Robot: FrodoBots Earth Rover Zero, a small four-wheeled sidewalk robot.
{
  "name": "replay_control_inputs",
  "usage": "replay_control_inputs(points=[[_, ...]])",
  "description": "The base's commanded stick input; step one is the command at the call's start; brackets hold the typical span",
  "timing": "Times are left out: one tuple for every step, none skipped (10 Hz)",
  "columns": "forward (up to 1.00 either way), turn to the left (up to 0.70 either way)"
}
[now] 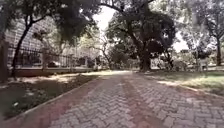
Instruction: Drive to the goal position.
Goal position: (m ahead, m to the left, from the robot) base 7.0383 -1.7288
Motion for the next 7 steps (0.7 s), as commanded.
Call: replay_control_inputs(points=[[0.70,0.00],[0.70,0.00],[0.70,0.00],[0.70,0.00],[0.70,0.00],[0.70,0.00],[0.70,0.00]])
